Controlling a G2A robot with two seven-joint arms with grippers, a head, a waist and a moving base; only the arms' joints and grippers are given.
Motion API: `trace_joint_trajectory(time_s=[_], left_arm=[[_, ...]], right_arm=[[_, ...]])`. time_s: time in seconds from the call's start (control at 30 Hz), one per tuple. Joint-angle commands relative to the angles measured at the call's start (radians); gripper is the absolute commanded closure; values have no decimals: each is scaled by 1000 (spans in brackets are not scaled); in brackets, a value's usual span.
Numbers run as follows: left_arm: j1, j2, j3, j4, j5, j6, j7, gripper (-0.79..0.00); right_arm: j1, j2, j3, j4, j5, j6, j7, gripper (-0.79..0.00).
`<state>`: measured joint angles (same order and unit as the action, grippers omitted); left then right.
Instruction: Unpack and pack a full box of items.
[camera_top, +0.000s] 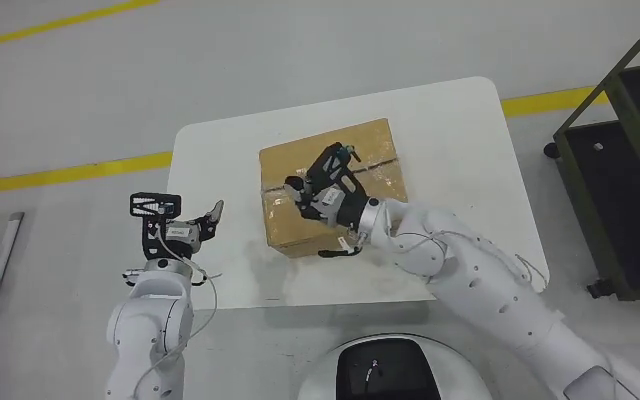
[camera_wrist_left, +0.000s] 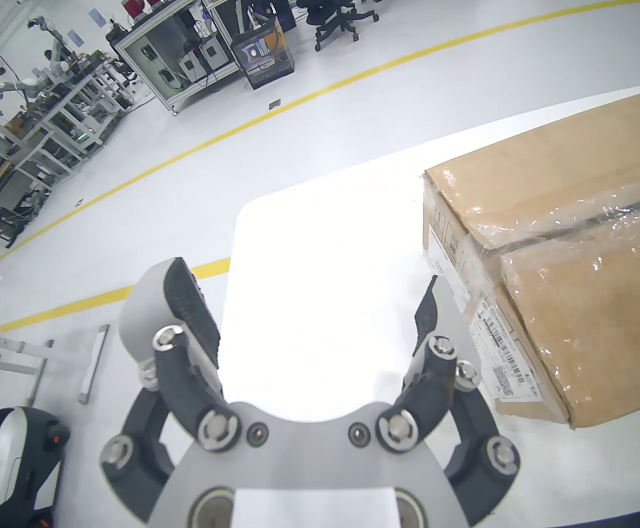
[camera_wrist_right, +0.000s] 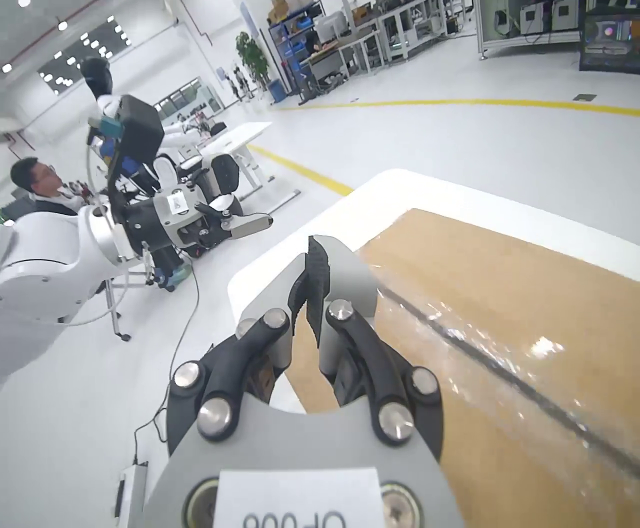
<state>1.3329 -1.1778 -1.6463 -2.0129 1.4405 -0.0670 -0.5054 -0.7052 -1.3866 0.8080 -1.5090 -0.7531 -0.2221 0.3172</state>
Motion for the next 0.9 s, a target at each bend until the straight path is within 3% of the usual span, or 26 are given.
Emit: trace_joint_trajectory(time_s=[0.0, 0.17, 0.3, 0.6, 0.87], left_arm=[[0, 0, 0, 0, 0, 0, 0, -785], [0, 0, 0, 0, 0, 0, 0, -785], [0, 0, 0, 0, 0, 0, 0, -785], [0, 0, 0, 0, 0, 0, 0, -785], [0, 0, 0, 0, 0, 0, 0, -785]], right_arm=[[38, -23, -55, 71, -2, 18, -47, 0], [90, -70, -134, 206, -10, 62, -100, 0], [85, -82, -126, 254, 3, 92, -118, 0], [15, -61, -28, 227, -34, 145, -87, 0], [-91, -24, 104, 95, -92, 190, -40, 0]])
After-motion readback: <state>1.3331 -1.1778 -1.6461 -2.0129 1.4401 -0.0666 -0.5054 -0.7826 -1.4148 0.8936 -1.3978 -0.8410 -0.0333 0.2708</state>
